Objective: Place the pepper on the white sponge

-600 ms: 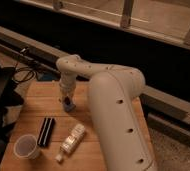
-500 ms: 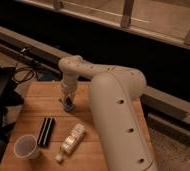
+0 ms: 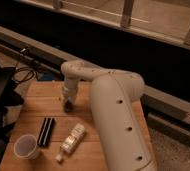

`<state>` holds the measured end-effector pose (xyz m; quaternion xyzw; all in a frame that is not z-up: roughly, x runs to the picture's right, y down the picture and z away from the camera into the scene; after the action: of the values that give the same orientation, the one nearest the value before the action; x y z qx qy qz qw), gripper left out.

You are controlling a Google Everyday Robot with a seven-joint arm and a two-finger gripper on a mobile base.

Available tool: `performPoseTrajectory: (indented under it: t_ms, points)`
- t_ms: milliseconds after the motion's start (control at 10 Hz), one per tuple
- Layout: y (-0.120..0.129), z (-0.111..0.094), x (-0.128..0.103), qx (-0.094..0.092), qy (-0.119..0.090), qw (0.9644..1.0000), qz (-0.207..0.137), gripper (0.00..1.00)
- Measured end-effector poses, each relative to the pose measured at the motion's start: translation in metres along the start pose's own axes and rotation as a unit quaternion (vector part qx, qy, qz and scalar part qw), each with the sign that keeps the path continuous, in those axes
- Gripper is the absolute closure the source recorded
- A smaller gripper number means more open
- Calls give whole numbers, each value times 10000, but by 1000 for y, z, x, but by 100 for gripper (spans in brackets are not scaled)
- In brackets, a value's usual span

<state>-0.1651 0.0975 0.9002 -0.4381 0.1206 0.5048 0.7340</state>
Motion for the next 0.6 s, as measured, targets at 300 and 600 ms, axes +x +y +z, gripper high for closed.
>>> performPoseTrajectory:
  t_ms: [300, 600]
  points:
    - [3, 0, -2, -1, -58, 10000, -45, 20]
    - [4, -29, -4, 180, -393, 9989, -162, 20]
